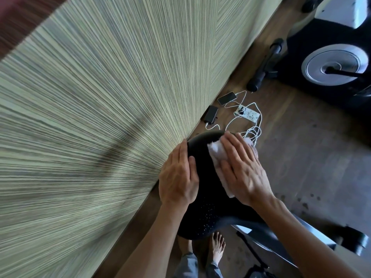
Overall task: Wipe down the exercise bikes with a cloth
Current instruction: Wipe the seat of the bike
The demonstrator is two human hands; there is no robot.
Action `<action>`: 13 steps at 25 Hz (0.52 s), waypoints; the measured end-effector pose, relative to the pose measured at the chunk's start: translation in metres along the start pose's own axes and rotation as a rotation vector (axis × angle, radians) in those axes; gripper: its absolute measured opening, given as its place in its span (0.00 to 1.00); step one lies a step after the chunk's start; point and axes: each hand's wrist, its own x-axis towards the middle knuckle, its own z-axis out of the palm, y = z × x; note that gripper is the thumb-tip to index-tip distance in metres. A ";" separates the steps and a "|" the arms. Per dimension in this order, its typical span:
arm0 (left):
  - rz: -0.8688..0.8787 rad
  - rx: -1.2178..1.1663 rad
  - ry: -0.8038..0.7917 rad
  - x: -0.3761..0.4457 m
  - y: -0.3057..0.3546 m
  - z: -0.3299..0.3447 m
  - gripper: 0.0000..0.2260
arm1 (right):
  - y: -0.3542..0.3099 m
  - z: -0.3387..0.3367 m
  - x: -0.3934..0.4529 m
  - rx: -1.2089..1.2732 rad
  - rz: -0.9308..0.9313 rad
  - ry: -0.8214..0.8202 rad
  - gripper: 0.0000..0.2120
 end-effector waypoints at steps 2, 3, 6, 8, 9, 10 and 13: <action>0.000 0.014 0.002 0.001 -0.002 0.003 0.25 | -0.019 0.008 0.030 -0.060 0.107 0.048 0.28; 0.000 0.018 0.005 0.001 -0.002 0.003 0.25 | -0.032 0.012 0.040 -0.118 0.079 0.049 0.28; -0.009 -0.057 0.055 0.001 -0.001 0.004 0.26 | -0.047 0.018 0.047 -0.154 -0.135 -0.059 0.28; -0.037 -0.152 0.111 -0.002 -0.002 0.002 0.26 | -0.034 0.003 0.044 0.150 -0.138 -0.149 0.28; -0.029 -0.164 0.136 -0.005 -0.002 0.000 0.26 | -0.028 -0.007 0.042 0.368 -0.076 -0.148 0.28; -0.008 -0.144 0.162 -0.006 0.001 -0.002 0.26 | -0.020 -0.016 0.037 0.536 0.021 -0.081 0.26; 0.066 -0.040 0.212 0.003 0.035 -0.002 0.23 | -0.002 -0.030 0.014 0.660 0.334 0.183 0.24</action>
